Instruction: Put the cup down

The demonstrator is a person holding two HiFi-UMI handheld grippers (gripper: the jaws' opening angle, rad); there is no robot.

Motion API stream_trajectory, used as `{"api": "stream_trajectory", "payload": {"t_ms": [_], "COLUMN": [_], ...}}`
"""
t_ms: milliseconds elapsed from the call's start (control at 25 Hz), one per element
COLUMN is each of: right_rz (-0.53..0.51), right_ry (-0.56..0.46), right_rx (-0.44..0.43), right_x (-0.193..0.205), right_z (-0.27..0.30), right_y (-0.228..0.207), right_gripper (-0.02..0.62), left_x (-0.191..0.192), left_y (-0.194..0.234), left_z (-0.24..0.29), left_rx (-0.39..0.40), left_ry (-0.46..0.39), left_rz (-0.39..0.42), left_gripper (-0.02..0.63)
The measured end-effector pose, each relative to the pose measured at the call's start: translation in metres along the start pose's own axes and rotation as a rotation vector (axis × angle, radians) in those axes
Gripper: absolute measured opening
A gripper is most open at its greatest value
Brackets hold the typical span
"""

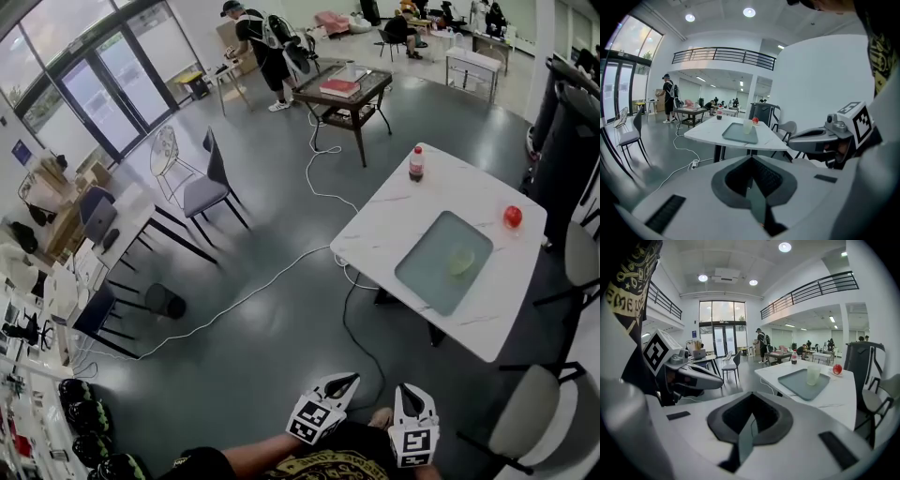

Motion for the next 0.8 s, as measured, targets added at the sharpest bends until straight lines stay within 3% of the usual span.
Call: {"api": "stream_trajectory", "payload": {"t_ms": [800], "right_rz": [-0.005], "right_ry": [0.009], "right_rx": [0.029], "right_x": [-0.018], "right_z": [0.031], "right_y": [0.006], "right_gripper": [0.005], "left_x": [-0.019], "left_y": [0.033], "left_z": [0.023], "left_rx": [0.041], "left_ry": [-0.028], "left_rz": [0.003], "left_gripper": [0.008]}}
Point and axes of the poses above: the fingertips, and each gripper's own axes: z forward along the fingers, y to its left, x out of its underside, the point moved 8 cm from there along -z, backward along the fingers, and after that the axes turned 12 degrees about -x, right-handed, at the moved point
